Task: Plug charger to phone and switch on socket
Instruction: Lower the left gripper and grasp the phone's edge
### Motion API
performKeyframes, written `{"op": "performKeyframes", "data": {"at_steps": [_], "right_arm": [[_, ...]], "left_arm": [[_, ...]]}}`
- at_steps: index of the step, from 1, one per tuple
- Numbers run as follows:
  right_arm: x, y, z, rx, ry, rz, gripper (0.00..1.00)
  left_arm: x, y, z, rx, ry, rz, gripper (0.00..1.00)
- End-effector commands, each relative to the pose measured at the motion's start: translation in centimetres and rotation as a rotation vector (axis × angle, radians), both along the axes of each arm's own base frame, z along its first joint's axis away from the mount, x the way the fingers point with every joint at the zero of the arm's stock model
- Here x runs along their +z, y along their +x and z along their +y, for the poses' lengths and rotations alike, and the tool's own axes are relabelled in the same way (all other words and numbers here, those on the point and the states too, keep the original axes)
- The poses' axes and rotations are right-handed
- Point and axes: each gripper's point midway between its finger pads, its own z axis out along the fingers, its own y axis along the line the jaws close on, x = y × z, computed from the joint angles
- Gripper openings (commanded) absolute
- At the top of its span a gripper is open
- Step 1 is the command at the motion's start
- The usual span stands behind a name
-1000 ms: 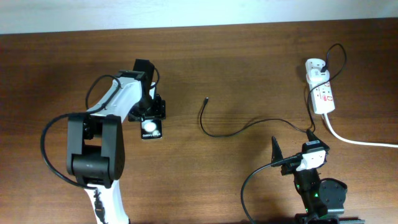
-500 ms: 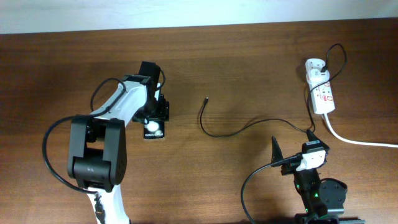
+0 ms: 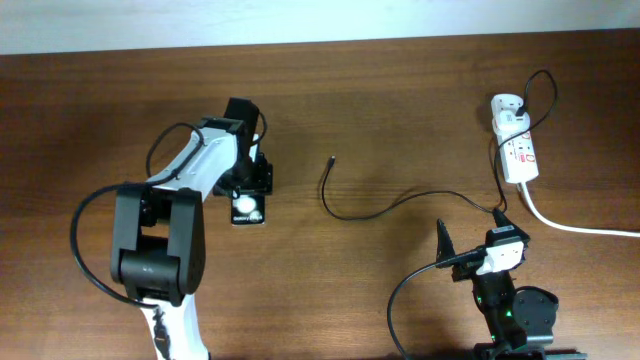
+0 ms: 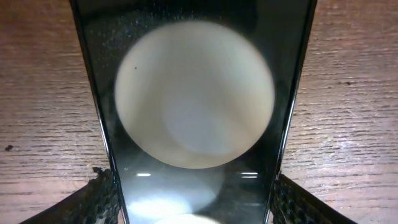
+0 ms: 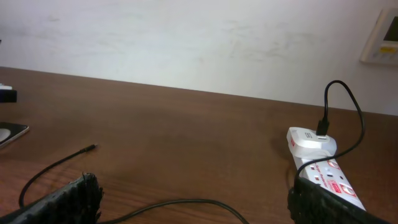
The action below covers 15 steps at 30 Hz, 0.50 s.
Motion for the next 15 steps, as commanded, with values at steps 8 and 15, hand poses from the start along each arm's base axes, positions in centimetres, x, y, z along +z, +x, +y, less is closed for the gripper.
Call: {"op": "performKeyframes", "data": {"at_steps": [8,15], "right_arm": [[-0.3,0.0,0.1,0.004,-0.002,0.003,0.99],[-0.3,0.0,0.1,0.004,-0.002,0.003,0.99]], "left_arm": [[0.2,-0.3,-0.7,-0.003,-0.005,0.065,0.67],[0.3,-1.8,-0.4,-0.003,0.008,0.123,0.66]]}}
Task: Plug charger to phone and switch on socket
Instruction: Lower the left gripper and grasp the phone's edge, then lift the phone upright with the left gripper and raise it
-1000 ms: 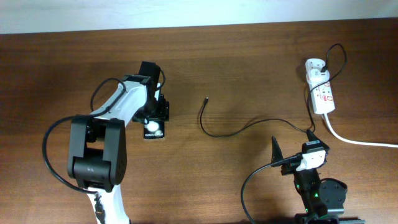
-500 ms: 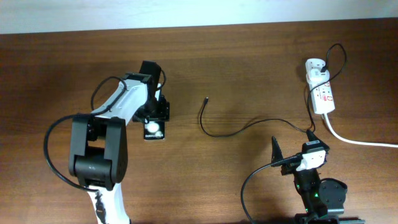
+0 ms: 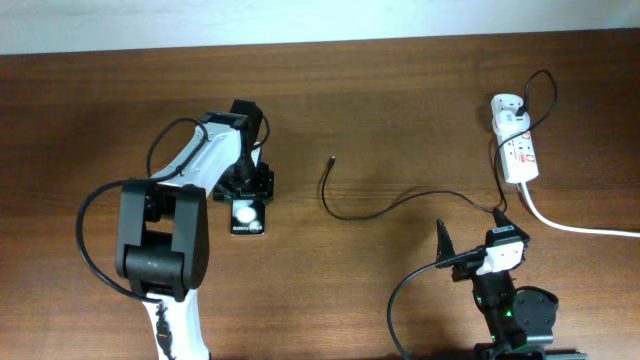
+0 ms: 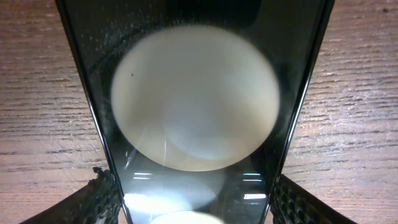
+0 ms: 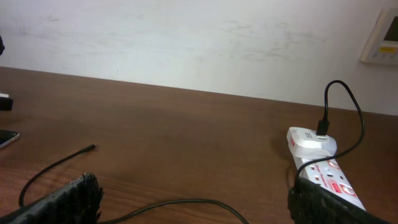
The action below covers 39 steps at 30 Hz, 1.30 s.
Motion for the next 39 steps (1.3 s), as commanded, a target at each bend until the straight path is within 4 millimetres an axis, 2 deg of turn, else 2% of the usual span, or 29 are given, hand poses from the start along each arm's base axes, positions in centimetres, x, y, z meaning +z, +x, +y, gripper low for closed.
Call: {"op": "performKeyframes", "data": {"at_steps": [1,6,8,11,14,16,18,22,34,39], "right_arm": [[-0.3,0.0,0.1,0.004,-0.002,0.003,0.99],[-0.3,0.0,0.1,0.004,-0.002,0.003,0.99],[-0.3,0.0,0.1,0.004,-0.002,0.003,0.99],[-0.3,0.0,0.1,0.004,-0.002,0.003,0.99],[-0.3,0.0,0.1,0.004,-0.002,0.003,0.99],[-0.3,0.0,0.1,0.004,-0.002,0.003,0.99],[-0.3,0.0,0.1,0.004,-0.002,0.003,0.99],[-0.3,0.0,0.1,0.004,-0.002,0.003,0.99],[-0.3,0.0,0.1,0.004,-0.002,0.003,0.99],[-0.3,0.0,0.1,0.004,-0.002,0.003,0.99]], "left_arm": [[0.0,0.1,-0.3,0.007,-0.007,0.015,0.66],[0.2,0.0,-1.0,0.011,-0.046,0.025,0.65],[0.7,0.4,-1.9,0.011,-0.095,0.017,0.65],[1.9,1.6,-3.0,0.008,-0.153,-0.014,0.66],[3.3,3.4,-3.4,0.004,-0.166,-0.071,0.66],[3.7,3.8,-3.6,0.004,-0.17,-0.085,0.65],[3.8,3.7,-4.2,0.005,-0.209,-0.078,0.64],[5.1,3.8,-6.9,0.01,-0.377,-0.064,0.63],[6.8,4.3,-9.2,0.003,-0.52,-0.073,0.63],[8.9,4.4,-11.3,0.018,-0.739,-0.053,0.59]]}}
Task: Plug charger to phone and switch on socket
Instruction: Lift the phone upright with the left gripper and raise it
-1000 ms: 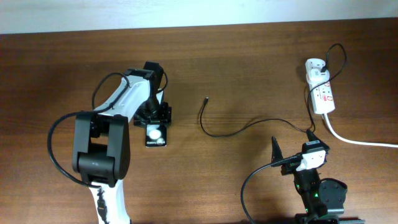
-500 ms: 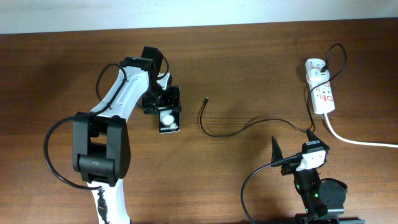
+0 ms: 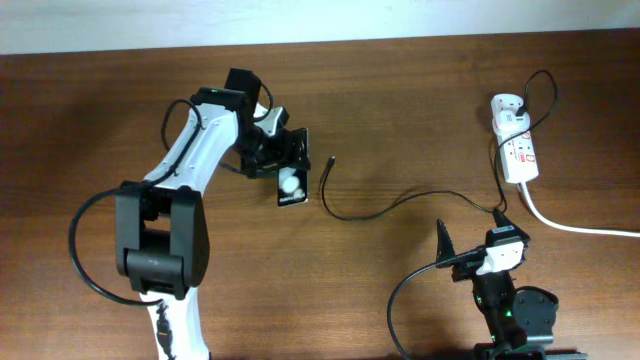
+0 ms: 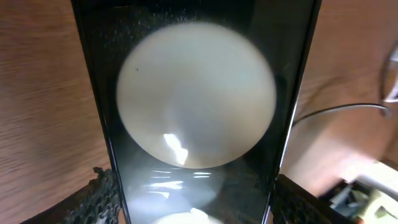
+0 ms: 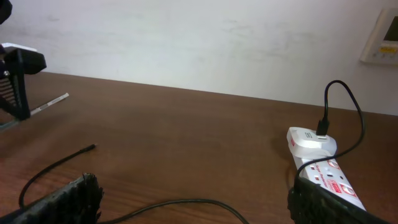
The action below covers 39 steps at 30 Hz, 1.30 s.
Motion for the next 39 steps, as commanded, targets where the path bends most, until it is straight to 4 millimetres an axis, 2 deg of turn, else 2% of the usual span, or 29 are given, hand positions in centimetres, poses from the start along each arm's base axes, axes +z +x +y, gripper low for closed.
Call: {"op": "performKeyframes", "data": {"at_steps": [1,6,12,15,22,23,25,29,35,36,39], "right_arm": [[-0.3,0.0,0.1,0.004,-0.002,0.003,0.99],[-0.3,0.0,0.1,0.004,-0.002,0.003,0.99],[-0.3,0.0,0.1,0.004,-0.002,0.003,0.99],[-0.3,0.0,0.1,0.004,-0.002,0.003,0.99],[-0.3,0.0,0.1,0.004,-0.002,0.003,0.99],[-0.3,0.0,0.1,0.004,-0.002,0.003,0.99],[-0.3,0.0,0.1,0.004,-0.002,0.003,0.99],[-0.3,0.0,0.1,0.004,-0.002,0.003,0.99],[-0.3,0.0,0.1,0.004,-0.002,0.003,0.99],[-0.3,0.0,0.1,0.004,-0.002,0.003,0.99],[-0.3,0.0,0.1,0.004,-0.002,0.003,0.99]], "left_arm": [[2.9,0.9,-1.9,0.009,-0.228,0.002,0.58],[5.6,1.2,-2.4,0.025,-0.43,0.024,0.57],[8.8,0.9,-4.0,-0.006,-0.638,0.039,0.52],[9.4,0.8,-4.2,-0.013,-0.676,0.041,0.49],[13.0,0.1,-5.0,-0.038,-0.885,0.089,0.42],[13.0,0.1,-5.0,-0.005,-0.883,0.142,0.35],[13.0,0.1,-5.0,0.063,-0.87,0.245,0.29],[13.0,0.1,-5.0,0.073,-0.868,0.261,0.06],[13.0,0.1,-5.0,0.188,-0.841,0.439,0.05],[13.0,0.1,-5.0,0.187,-0.841,0.438,0.0],[13.0,0.1,-5.0,0.187,-0.841,0.438,0.03]]}}
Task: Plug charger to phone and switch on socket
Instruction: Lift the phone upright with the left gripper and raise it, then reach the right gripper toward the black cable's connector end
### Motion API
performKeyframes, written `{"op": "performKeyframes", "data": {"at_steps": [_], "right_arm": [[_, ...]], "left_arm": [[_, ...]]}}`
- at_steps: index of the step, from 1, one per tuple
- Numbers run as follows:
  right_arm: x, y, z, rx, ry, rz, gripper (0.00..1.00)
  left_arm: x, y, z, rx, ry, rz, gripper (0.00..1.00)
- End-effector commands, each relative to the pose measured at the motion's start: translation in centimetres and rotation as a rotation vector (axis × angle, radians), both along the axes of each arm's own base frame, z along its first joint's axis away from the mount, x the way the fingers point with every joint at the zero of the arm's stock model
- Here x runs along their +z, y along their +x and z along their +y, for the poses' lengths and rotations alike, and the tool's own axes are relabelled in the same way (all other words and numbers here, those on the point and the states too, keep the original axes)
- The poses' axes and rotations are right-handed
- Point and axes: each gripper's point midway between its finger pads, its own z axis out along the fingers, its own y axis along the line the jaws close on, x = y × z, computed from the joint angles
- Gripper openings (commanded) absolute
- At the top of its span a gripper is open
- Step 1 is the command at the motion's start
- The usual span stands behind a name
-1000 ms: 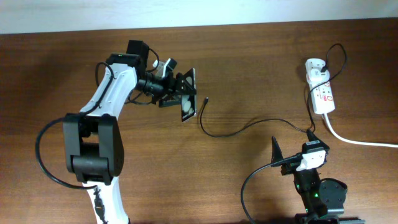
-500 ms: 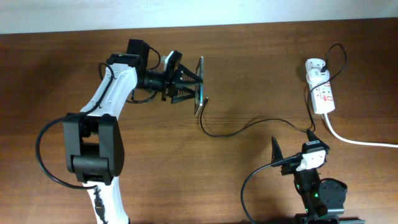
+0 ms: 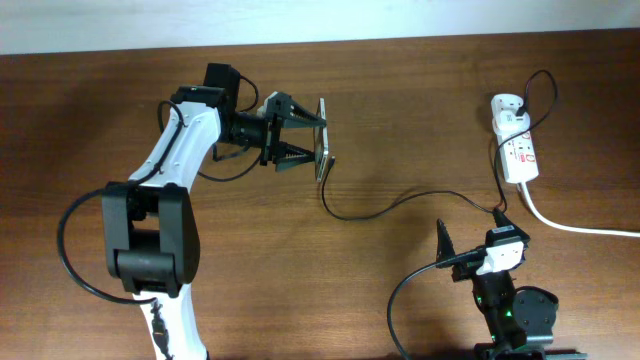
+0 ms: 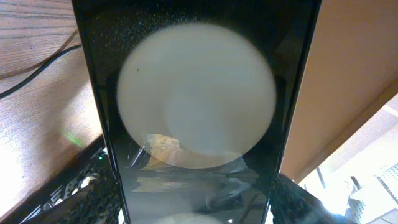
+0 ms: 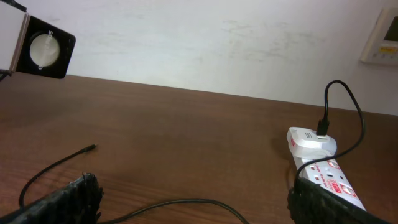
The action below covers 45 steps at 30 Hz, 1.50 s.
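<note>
My left gripper (image 3: 303,141) is shut on the black phone (image 3: 322,140), holding it above the table, tipped on its edge. The phone's back with a pale round disc (image 4: 196,93) fills the left wrist view, and my fingers (image 4: 93,199) press its sides. From the right wrist the phone (image 5: 43,53) shows at top left. The black cable's free tip (image 3: 331,158) lies on the table just below the phone. The cable (image 3: 400,205) runs right to the white charger (image 3: 508,104) plugged into the white power strip (image 3: 520,155). My right gripper (image 3: 472,238) rests open at the near edge.
The strip's white lead (image 3: 580,228) trails off to the right. The charger (image 5: 311,140) and strip (image 5: 329,180) sit just ahead of my right finger. A white wall (image 5: 199,37) bounds the table's far side.
The left gripper has lifted the phone higher and turned it from lying flat to standing on edge, its back facing the right arm. The right arm and cable have not moved.
The phone first lay flat on the table left of centre with my left gripper round it. It was then held off the table beside the cable's free tip. Now it is raised and turned on edge above that tip.
</note>
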Motion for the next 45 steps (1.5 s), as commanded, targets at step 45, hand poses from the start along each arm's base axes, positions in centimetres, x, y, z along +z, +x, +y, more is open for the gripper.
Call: {"op": "performKeyframes", "data": {"at_steps": [45], "right_arm": [[-0.3,0.0,0.1,0.004,-0.002,0.003,0.99]], "left_arm": [[2.7,0.2,-0.1,0.067,-0.041,0.668,0.0]]}}
